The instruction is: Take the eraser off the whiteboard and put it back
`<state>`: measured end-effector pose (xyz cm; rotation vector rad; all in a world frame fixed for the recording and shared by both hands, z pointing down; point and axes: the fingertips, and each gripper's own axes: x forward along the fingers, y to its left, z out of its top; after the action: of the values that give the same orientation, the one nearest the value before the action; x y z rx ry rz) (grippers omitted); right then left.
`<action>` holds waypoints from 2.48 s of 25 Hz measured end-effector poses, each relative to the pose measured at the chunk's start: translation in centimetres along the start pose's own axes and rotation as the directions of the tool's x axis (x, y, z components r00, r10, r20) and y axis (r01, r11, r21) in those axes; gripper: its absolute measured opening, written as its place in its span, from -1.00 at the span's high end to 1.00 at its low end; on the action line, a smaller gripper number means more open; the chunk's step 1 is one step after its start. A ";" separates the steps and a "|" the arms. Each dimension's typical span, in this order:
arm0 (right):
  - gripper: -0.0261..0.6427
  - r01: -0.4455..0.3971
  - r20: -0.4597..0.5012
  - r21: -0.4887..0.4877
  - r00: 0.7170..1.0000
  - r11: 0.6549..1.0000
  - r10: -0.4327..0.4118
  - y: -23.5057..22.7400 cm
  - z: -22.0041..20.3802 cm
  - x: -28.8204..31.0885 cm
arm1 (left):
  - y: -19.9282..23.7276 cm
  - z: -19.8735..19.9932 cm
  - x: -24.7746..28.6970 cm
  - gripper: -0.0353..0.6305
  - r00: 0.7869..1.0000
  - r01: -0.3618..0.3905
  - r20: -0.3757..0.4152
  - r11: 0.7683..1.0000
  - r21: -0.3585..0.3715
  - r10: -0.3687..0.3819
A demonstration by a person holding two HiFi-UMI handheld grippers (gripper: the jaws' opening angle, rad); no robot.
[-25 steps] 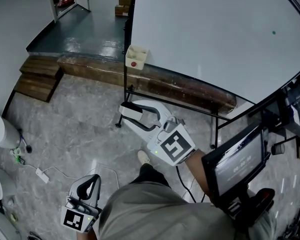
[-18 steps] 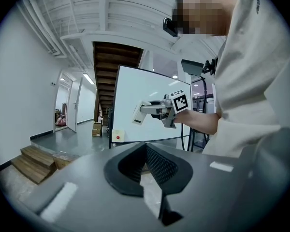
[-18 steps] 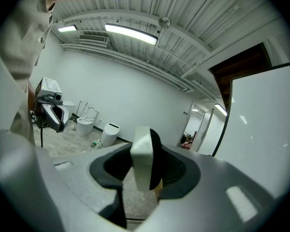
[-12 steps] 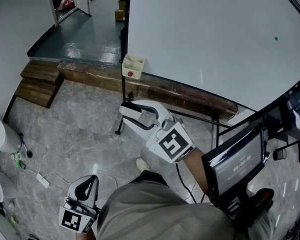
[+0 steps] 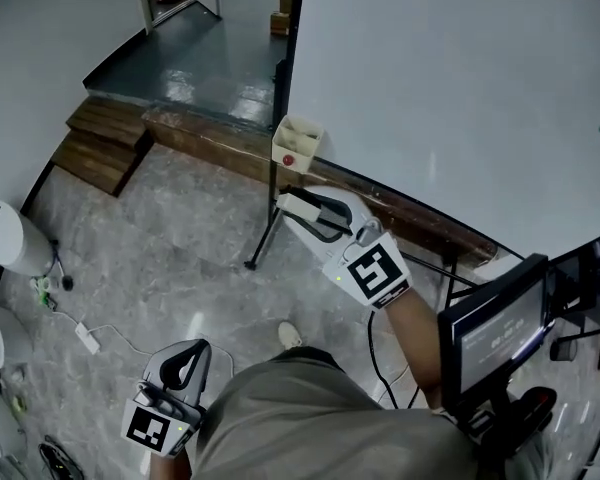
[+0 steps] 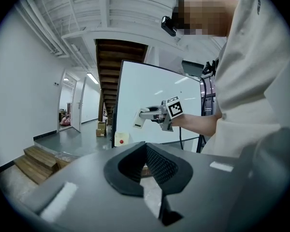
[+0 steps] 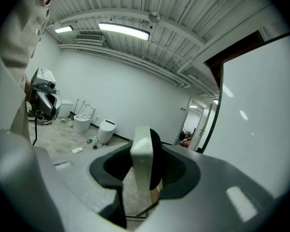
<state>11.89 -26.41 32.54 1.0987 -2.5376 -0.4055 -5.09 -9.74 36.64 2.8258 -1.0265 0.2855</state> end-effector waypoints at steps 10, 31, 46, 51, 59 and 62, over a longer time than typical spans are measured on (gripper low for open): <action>0.45 -0.008 -0.039 0.017 0.999 1.000 0.009 -10.0 -8.6 5.8 | 2.4 0.7 7.7 0.88 0.997 -0.077 -0.021 0.997 -0.022 0.076; 0.45 -0.066 -0.094 0.033 0.993 0.997 0.069 -16.1 -17.7 12.7 | 3.4 1.2 11.3 0.88 0.979 -0.188 -0.091 0.980 -0.072 0.181; 0.45 -0.130 -0.135 0.079 0.981 0.988 0.140 -15.3 -23.7 16.4 | 4.3 0.9 13.6 0.88 0.969 -0.207 -0.155 0.974 -0.088 0.192; 0.45 -0.132 -0.137 0.085 0.980 0.988 0.143 -14.3 -24.5 16.0 | 3.8 0.6 13.0 0.88 0.965 -0.212 -0.174 0.973 -0.088 0.195; 0.43 -0.112 -0.125 0.087 0.985 0.990 0.122 -14.9 -25.3 16.6 | 4.5 0.7 14.0 0.88 0.967 -0.197 -0.182 0.977 -0.082 0.180; 0.41 -0.097 -0.146 0.069 0.984 0.993 0.107 -14.8 -25.2 16.5 | 4.5 0.9 13.4 0.88 0.968 -0.190 -0.178 0.979 -0.073 0.175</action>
<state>21.38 -51.47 52.69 0.9766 -2.4750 -0.2105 2.21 -21.67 38.93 2.5784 -1.2298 0.4785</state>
